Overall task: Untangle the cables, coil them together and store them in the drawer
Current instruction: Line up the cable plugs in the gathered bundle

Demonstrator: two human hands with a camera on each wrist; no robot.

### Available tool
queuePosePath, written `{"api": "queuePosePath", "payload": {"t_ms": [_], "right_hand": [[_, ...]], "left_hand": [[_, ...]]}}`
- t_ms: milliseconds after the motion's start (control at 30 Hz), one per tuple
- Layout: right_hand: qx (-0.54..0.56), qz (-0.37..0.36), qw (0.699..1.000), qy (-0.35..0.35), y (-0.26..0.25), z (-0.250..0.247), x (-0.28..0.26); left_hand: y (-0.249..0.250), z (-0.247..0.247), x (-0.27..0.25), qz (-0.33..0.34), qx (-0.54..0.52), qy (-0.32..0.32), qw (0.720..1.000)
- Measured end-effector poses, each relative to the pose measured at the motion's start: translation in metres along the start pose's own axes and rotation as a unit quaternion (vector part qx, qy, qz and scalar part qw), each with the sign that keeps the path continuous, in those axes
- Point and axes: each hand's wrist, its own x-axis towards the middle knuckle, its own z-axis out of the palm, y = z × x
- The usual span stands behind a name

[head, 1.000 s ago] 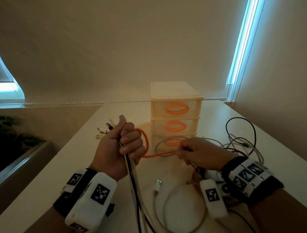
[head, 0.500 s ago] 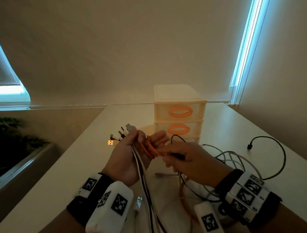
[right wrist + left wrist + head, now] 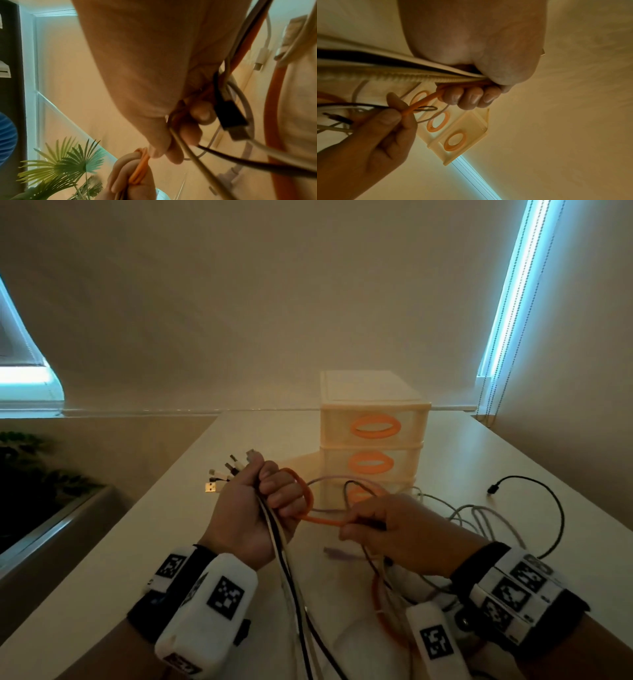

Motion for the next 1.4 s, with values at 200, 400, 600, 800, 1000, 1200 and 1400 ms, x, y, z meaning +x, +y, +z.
{"api": "queuePosePath", "payload": {"t_ms": [200, 400, 600, 800, 1000, 1200, 1400], "right_hand": [[-0.039, 0.036, 0.998, 0.025, 0.02, -0.021, -0.01], [-0.055, 0.079, 0.992, 0.086, 0.035, -0.04, -0.011], [-0.017, 0.105, 0.992, 0.063, 0.028, -0.032, -0.012], [0.083, 0.061, 0.995, 0.012, 0.01, -0.026, -0.016], [0.225, 0.012, 0.97, -0.092, -0.003, -0.024, -0.018], [-0.009, 0.1, 0.993, 0.057, 0.007, -0.023, -0.007], [0.017, 0.115, 0.961, 0.252, -0.003, -0.004, 0.012]], "left_hand": [[0.015, 0.003, -0.002, 0.028, 0.006, 0.004, 1.0], [0.041, -0.006, -0.004, 0.068, -0.026, -0.024, 0.997], [0.019, -0.005, 0.0, -0.045, 0.06, -0.123, 0.989], [0.009, -0.005, 0.001, -0.019, 0.074, -0.068, 0.995], [0.007, -0.001, 0.0, 0.022, 0.088, -0.014, 0.996], [0.015, -0.002, -0.002, -0.003, 0.052, -0.054, 0.997], [-0.021, 0.016, -0.017, -0.136, 0.267, -0.213, 0.93]]}}
